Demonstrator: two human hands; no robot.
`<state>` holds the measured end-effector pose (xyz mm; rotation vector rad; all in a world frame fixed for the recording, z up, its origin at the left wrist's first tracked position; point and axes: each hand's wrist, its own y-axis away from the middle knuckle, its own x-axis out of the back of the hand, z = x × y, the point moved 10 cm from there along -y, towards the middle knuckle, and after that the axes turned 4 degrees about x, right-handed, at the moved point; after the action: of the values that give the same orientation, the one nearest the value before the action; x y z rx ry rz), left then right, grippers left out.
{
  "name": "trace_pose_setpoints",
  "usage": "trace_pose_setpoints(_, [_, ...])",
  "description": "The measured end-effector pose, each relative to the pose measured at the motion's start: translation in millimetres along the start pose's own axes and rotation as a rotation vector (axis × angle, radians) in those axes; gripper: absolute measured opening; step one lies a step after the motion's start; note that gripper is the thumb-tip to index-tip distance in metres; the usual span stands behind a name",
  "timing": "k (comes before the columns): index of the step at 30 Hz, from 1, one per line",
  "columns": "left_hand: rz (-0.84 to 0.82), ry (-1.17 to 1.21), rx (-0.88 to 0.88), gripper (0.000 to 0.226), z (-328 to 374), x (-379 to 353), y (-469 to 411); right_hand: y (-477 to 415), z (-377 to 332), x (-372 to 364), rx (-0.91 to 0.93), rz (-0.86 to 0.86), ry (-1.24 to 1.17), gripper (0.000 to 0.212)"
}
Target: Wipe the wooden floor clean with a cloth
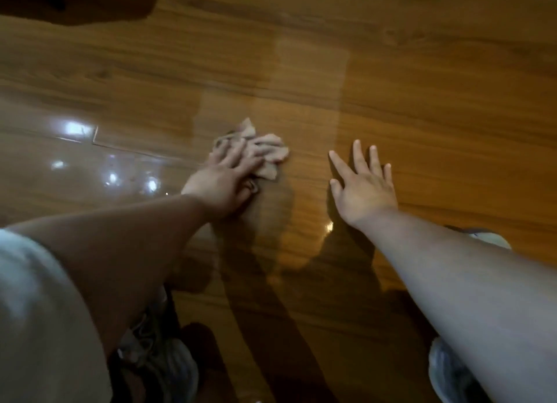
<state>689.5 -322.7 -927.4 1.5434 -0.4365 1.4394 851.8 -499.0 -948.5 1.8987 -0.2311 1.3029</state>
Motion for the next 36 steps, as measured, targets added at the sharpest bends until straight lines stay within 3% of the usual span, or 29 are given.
trace_pose_setpoints(4, [0.064, 0.191, 0.693, 0.068, -139, 18, -31, -28, -7, 19, 0.003, 0.035, -0.018, 0.056])
trace_pose_setpoints(6, [0.098, 0.192, 0.797, 0.066, -140, 21, -36, -42, -15, 31, -0.007, 0.069, -0.042, 0.056])
trace_pose_setpoints(8, [0.205, 0.163, 0.657, 0.062, -100, 34, -44, -57, -24, 43, -0.014, 0.1, -0.087, 0.056])
trace_pose_setpoints(10, [0.229, 0.139, 0.186, 0.058, -12, 39, -58, -70, -29, 56, -0.035, 0.119, -0.13, 0.056])
trace_pose_setpoints(12, [0.07, 0.047, -0.296, 0.057, 74, 22, -60, -82, -25, 69, -0.063, 0.132, -0.145, 0.056])
trace_pose_setpoints(13, [0.02, -0.026, -0.431, 0.056, 87, 18, -63, -88, -19, 75, -0.082, 0.134, -0.146, 0.056])
trace_pose_setpoints(14, [0.017, -0.086, -0.453, 0.056, 80, 21, -71, -93, -13, 79, -0.102, 0.125, -0.144, 0.056])
trace_pose_setpoints(16, [0.135, -0.103, -0.292, 0.054, 25, 39, -90, -99, -4, 81, -0.135, 0.089, -0.137, 0.056])
trace_pose_setpoints(18, [0.253, -0.029, 0.014, 0.057, -55, 61, -101, -101, -4, 79, -0.137, 0.07, -0.136, 0.056])
trace_pose_setpoints(19, [0.356, 0.194, 0.159, 0.057, -82, 74, -102, -102, -9, 77, -0.122, 0.065, -0.142, 0.056])
trace_pose_setpoints(21, [0.821, 0.873, 0.38, 0.042, -135, 99, -76, -107, -23, 71, -0.102, 0.06, -0.149, 0.056])
trace_pose_setpoints(22, [0.885, 1.123, 0.514, 0.036, -150, 82, -69, -108, -27, 69, -0.107, 0.064, -0.152, 0.056])
trace_pose_setpoints(23, [0.841, 1.066, 0.613, 0.032, -154, 77, -67, -110, -30, 67, -0.119, 0.074, -0.157, 0.057])
trace_pose_setpoints(24, [0.758, 0.809, 0.717, 0.027, -158, 84, -75, -112, -31, 67, -0.134, 0.088, -0.162, 0.057])
trace_pose_setpoints(26, [0.473, 0.472, 0.718, 0.045, -145, 77, -109, -112, -34, 68, -0.144, 0.126, -0.158, 0.058])
trace_pose_setpoints(28, [0.245, 0.13, 0.35, 0.06, -76, 65, -127, -114, -40, 73, -0.109, 0.179, -0.142, 0.057])
trace_pose_setpoints(30, [0.153, 0.109, -0.081, 0.058, 1, 59, -130, -119, -51, 80, -0.064, 0.21, -0.155, 0.055])
trace_pose_setpoints(32, [0.107, 0.022, -0.279, 0.055, 22, 55, -129, -127, -60, 85, -0.044, 0.215, -0.179, 0.054])
trace_pose_setpoints(34, [0.177, -0.017, -0.163, 0.055, -25, 70, -136, -134, -67, 87, -0.043, 0.183, -0.198, 0.055])
trace_pose_setpoints(36, [0.266, 0.08, 0.183, 0.059, -112, 80, -132, -137, -70, 86, -0.05, 0.163, -0.196, 0.055])
